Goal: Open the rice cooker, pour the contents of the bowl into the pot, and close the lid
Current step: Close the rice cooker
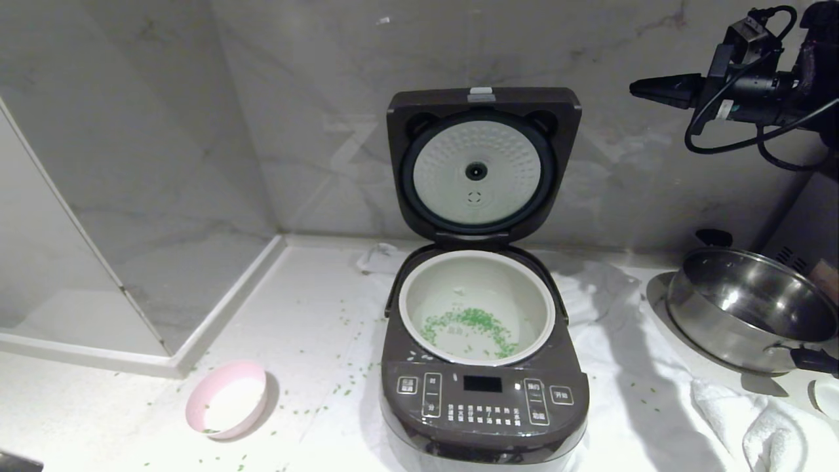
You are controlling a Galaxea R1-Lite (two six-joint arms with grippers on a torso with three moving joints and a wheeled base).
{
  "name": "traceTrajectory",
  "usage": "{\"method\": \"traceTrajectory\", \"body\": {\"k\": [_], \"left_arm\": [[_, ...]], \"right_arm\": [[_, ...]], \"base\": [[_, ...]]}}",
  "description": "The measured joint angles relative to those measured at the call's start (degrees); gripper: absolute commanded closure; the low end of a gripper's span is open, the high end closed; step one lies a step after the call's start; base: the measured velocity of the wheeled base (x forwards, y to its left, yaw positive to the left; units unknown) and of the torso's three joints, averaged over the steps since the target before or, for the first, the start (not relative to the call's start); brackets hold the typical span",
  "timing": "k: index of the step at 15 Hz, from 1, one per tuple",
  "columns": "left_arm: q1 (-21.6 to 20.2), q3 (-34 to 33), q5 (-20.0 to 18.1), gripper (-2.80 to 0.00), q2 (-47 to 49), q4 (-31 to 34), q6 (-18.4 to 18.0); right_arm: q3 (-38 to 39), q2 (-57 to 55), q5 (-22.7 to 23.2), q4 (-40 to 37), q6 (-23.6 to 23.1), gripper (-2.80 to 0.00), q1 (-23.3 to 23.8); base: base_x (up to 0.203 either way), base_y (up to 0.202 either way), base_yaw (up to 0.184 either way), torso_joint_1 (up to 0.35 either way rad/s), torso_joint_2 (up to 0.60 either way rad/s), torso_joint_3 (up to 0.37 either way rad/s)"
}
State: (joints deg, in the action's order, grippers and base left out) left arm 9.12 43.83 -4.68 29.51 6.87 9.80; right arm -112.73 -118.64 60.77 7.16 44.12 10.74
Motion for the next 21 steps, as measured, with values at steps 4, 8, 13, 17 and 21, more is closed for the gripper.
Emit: {"method": "traceTrajectory", "body": {"k": [4,8,13,17,21], "left_arm": [[-3.5,-0.9,-0.1,0.0,-6.1,1.4,-2.8],[-6.8,-1.6,-0.1,0.0,-11.6,3.9,-3.6],[-8.4,-5.4,-1.0,0.0,-18.1,12.5,-6.6],[-9.0,-9.6,-1.4,0.0,-24.1,17.2,-7.9],[-9.1,-15.6,-0.4,0.0,-28.5,21.7,-9.5]], "right_arm": [[0.0,-1.4,-0.1,1.1,0.0,0.0,-1.6],[0.3,-1.7,-0.5,1.1,0.0,0.0,-4.4],[3.5,-0.4,-0.6,1.0,0.0,0.0,-5.7],[5.4,0.8,-0.6,1.1,-0.1,0.0,-5.7],[5.6,1.1,-0.7,1.1,-0.1,0.0,-5.7]], "base": [[0.0,0.0,0.0,0.0,0.0,0.0],[0.0,0.0,0.0,0.0,0.0,0.0],[0.0,0.0,0.0,0.0,0.0,0.0],[0.0,0.0,0.0,0.0,0.0,0.0],[0.0,0.0,0.0,0.0,0.0,0.0]]}}
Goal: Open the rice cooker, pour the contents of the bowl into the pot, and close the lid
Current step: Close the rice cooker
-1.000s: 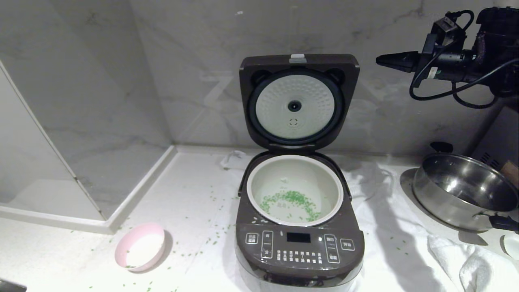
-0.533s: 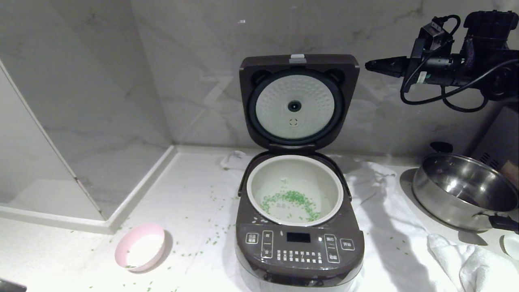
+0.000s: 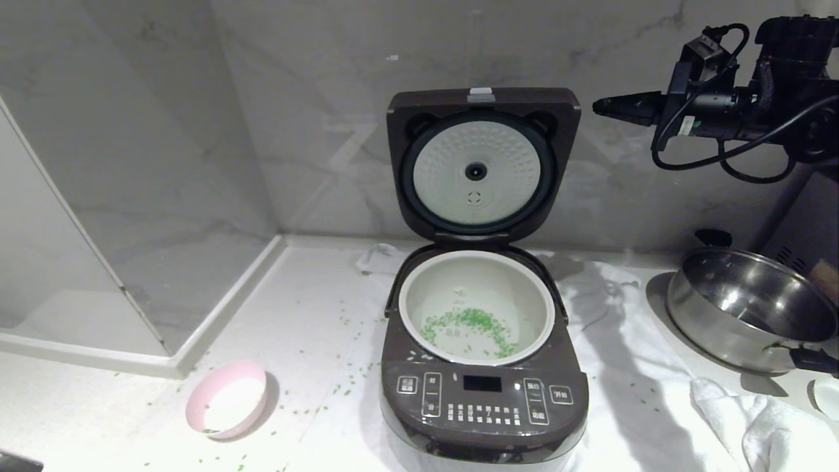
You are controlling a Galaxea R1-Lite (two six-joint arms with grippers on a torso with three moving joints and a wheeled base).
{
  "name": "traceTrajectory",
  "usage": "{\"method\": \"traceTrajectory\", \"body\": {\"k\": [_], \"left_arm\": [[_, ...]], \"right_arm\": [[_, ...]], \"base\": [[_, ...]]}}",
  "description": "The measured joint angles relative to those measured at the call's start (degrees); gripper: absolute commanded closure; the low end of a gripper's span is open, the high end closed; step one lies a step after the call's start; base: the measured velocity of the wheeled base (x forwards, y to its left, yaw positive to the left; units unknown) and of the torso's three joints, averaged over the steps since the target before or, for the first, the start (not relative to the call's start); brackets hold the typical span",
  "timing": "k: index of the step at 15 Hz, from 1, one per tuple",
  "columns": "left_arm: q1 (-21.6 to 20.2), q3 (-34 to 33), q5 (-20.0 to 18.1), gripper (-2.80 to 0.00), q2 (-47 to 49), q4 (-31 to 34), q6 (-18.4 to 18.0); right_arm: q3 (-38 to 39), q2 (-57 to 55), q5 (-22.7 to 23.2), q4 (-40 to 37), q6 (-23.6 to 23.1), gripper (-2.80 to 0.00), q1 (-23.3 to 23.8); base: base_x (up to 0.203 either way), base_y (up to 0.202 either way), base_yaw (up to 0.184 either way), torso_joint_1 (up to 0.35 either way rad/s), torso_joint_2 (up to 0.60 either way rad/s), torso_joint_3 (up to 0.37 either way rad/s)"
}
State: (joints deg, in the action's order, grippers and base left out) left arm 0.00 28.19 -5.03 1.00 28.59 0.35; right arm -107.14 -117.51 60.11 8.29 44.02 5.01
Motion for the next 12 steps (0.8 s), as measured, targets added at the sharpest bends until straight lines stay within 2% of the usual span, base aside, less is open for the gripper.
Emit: {"method": "traceTrajectory", "body": {"k": [4,7,10,12], "left_arm": [[-0.1,-3.3,-0.6,0.0,-1.0,-4.0,-2.2],[0.0,-7.1,-0.6,0.0,-1.1,-6.0,-8.3],[0.0,-11.4,0.6,0.0,-1.1,-6.7,-8.3],[-0.1,-16.2,1.0,0.0,-1.1,-10.1,-7.7]], "right_arm": [[0.0,0.7,-0.1,-0.1,0.1,0.0,-0.5],[0.0,1.2,0.0,-0.1,0.1,0.0,-0.9],[0.1,1.0,-0.1,0.0,0.0,0.0,-1.2],[0.2,0.7,-0.2,0.0,-0.1,0.0,-1.1]], "base": [[0.0,0.0,0.0,0.0,0.0,0.0],[0.0,0.0,0.0,0.0,0.0,0.0],[0.0,0.0,0.0,0.0,0.0,0.0],[0.0,0.0,0.0,0.0,0.0,0.0]]}}
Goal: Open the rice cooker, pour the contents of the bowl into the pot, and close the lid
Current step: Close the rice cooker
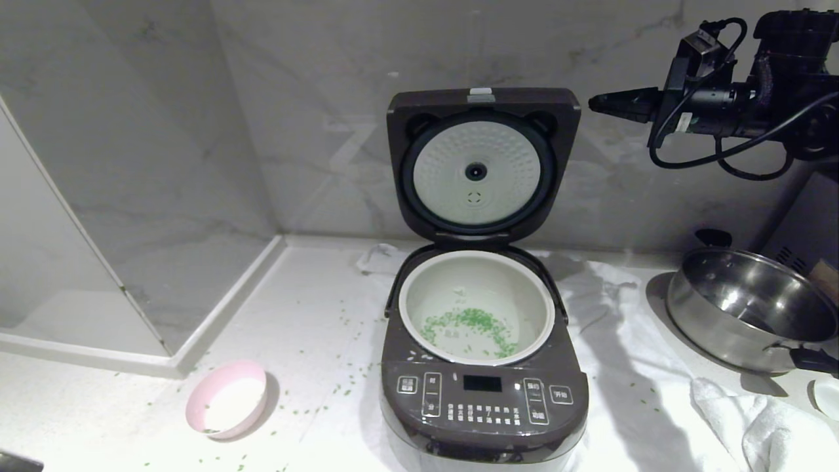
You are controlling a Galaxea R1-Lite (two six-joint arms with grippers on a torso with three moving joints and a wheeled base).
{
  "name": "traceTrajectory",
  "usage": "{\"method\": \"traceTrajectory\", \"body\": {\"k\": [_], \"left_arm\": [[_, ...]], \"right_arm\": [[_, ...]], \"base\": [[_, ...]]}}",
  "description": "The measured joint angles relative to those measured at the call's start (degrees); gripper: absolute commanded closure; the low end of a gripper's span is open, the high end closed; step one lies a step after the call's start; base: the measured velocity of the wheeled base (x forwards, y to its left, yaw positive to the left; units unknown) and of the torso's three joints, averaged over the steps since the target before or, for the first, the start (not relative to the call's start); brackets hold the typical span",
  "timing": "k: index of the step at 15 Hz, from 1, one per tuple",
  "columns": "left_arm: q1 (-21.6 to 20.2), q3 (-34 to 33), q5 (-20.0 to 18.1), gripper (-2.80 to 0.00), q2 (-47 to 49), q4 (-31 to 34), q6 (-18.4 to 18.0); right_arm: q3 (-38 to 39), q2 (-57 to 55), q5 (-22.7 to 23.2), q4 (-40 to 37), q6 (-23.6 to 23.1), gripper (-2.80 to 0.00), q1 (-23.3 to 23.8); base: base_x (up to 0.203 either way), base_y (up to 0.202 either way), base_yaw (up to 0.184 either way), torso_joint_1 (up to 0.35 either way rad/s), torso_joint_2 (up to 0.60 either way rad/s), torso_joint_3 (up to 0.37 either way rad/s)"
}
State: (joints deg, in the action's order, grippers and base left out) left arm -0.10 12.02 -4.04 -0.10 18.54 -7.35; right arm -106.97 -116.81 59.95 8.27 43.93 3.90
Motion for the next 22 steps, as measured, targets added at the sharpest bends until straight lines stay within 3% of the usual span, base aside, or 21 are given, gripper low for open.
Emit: {"method": "traceTrajectory", "body": {"k": [3,5,14,22], "left_arm": [[0.0,-9.4,1.5,0.0,0.0,-13.6,2.2],[0.1,-11.3,2.2,0.0,0.0,-20.0,5.2],[0.0,-12.0,3.1,0.0,0.0,-20.4,4.8],[0.0,-12.0,3.1,0.0,0.0,-20.4,4.2]], "right_arm": [[-0.2,-0.6,0.0,0.1,0.0,0.0,0.1],[-0.2,-1.1,0.1,0.1,0.0,0.0,0.0],[2.5,-1.9,0.0,0.1,0.0,0.0,-4.5],[12.1,2.6,0.0,2.1,-0.2,0.0,-5.2]], "base": [[0.0,0.0,0.0,0.0,0.0,0.0],[0.0,0.0,0.0,0.0,0.0,0.0],[0.0,0.0,0.0,0.0,0.0,0.0],[0.0,0.0,0.0,0.0,0.0,0.0]]}}
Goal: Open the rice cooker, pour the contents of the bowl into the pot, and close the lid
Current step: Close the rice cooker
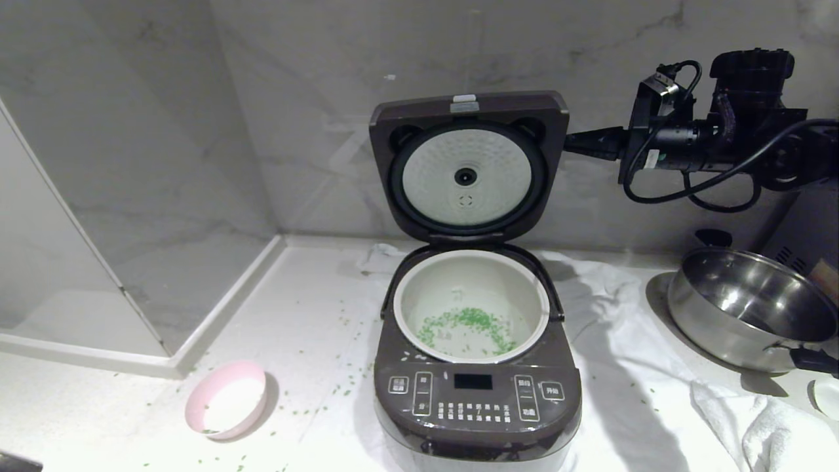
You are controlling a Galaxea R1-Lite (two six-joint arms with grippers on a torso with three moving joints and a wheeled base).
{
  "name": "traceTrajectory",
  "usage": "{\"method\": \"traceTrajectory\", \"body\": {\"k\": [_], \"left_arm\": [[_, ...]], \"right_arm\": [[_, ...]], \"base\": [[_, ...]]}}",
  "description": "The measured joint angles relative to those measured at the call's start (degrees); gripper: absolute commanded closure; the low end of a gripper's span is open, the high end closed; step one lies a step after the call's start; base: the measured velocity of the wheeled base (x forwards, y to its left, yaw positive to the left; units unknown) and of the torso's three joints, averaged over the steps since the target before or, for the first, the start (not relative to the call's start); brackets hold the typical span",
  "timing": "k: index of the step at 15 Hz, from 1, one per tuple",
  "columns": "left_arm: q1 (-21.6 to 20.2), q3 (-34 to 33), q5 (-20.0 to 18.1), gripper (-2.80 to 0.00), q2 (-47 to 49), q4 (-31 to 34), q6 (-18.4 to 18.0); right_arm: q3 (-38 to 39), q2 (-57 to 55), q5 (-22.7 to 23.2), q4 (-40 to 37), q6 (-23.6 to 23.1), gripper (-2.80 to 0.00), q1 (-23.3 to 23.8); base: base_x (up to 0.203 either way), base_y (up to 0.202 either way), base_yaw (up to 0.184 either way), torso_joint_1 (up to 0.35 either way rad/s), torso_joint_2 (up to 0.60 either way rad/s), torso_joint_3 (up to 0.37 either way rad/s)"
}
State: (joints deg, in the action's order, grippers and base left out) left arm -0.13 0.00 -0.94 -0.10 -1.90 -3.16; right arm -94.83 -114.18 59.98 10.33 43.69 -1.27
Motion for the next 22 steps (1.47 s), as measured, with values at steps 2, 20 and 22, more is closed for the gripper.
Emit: {"method": "traceTrajectory", "body": {"k": [2,20,22], "left_arm": [[0.0,0.0,0.0,0.0,0.0,0.0,0.0],[0.0,0.0,0.0,0.0,0.0,-0.2,-0.1],[0.0,0.0,0.0,0.0,0.0,-0.2,-0.1]], "right_arm": [[3.6,2.3,0.2,0.5,-0.4,0.0,0.1],[2.5,7.2,-5.7,13.0,-4.5,0.0,8.1],[-1.7,1.5,-6.9,16.1,-3.9,0.0,7.6]], "base": [[0.0,0.0,0.0,0.0,0.0,0.0],[0.0,0.0,0.0,0.0,0.0,0.0],[0.0,0.0,0.0,0.0,0.0,0.0]]}}
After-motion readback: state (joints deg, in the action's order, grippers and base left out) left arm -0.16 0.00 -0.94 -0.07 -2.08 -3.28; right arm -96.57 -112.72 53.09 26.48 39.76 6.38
